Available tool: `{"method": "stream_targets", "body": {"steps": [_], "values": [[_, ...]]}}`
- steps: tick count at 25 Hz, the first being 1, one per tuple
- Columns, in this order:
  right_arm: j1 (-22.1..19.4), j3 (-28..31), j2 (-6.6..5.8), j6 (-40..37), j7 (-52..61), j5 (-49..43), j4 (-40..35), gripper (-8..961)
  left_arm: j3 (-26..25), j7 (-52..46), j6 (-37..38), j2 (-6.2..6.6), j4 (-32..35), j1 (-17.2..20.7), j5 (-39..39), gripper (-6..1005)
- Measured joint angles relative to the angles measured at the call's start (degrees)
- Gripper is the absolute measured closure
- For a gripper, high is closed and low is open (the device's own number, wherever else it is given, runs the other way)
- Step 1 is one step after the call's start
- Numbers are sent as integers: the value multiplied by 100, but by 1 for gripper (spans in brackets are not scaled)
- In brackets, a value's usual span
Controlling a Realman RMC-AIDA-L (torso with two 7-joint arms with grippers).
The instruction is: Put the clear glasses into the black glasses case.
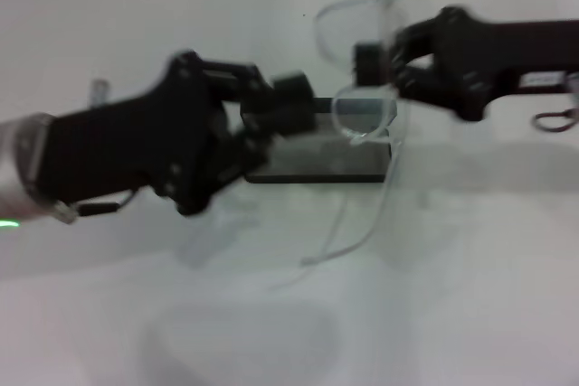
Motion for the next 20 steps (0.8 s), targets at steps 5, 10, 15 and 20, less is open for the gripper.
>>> {"method": "stream_targets", "body": {"steps": [5,10,15,20], "values": [[-276,1057,-6,-1213,-33,805,126,844,-414,-29,30,61,-97,172,-7,847],[-486,1418,7,-1830,-571,1855,591,844,-130,-32,30,51,-422,-67,277,847],[-263,1242,41,-1702,-1404,2231,1343,844,787,28,59,-55,-810,-681,286,858],[250,468,38,-1014,-2134,2211,2147,844,1688,422,57,-82,-1124,-968,-588,857]]}}
